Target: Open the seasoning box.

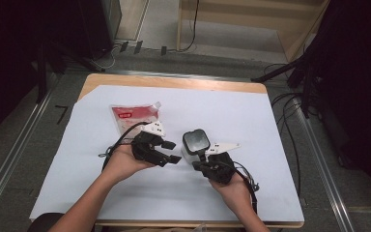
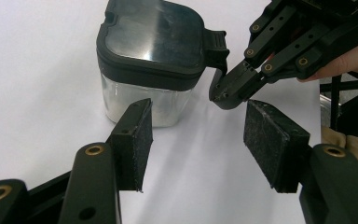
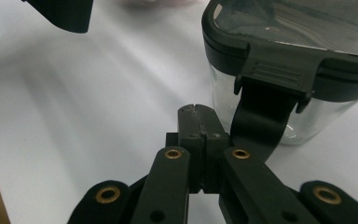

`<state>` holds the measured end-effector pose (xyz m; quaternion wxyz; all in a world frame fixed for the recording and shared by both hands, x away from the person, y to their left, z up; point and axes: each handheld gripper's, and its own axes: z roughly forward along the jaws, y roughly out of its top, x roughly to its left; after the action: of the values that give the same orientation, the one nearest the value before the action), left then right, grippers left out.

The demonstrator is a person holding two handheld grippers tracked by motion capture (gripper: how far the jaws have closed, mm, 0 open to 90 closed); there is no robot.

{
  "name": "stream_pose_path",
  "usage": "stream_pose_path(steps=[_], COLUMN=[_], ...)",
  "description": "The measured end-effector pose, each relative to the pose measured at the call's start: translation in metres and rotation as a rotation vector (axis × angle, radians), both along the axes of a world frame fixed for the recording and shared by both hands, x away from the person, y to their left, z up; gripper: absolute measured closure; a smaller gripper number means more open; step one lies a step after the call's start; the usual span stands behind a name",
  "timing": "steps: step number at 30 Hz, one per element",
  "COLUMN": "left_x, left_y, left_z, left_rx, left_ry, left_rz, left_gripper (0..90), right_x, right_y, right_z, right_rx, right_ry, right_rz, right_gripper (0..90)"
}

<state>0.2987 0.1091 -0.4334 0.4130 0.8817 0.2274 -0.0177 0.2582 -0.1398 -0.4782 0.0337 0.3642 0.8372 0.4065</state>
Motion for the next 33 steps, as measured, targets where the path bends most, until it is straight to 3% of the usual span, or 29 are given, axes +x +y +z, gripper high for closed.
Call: stream_pose_path(steps=[4, 13, 25, 33], left_x=[0.0, -0.001, 0.0, 0.0], left_y=[-0.001, -0.001, -0.003, -0.007], left_z=[0.001, 0.001, -0.001, -0.004], left_rx=[-0.016, -0.006, 0.004, 0.012], left_ry=[-0.003, -0.003, 0.007, 0.007], left_rz=[0.002, 0.003, -0.003, -0.006], left_gripper=[43.1, 42.6, 40.0, 39.3], right_x=[0.002, 0.008, 0.021, 0.029], right_y=[-0.004, -0.016, -0.048, -0.063], right_z=[0.001, 0.003, 0.005, 0.005], right_rx=[-0.012, -0.014, -0.001, -0.017], right_ry=[-0.004, 0.021, 0.066, 0.067], right_rz=[-0.002, -0.019, -0.095, -0.131], right_gripper=[90.0, 90.0, 90.0, 90.0])
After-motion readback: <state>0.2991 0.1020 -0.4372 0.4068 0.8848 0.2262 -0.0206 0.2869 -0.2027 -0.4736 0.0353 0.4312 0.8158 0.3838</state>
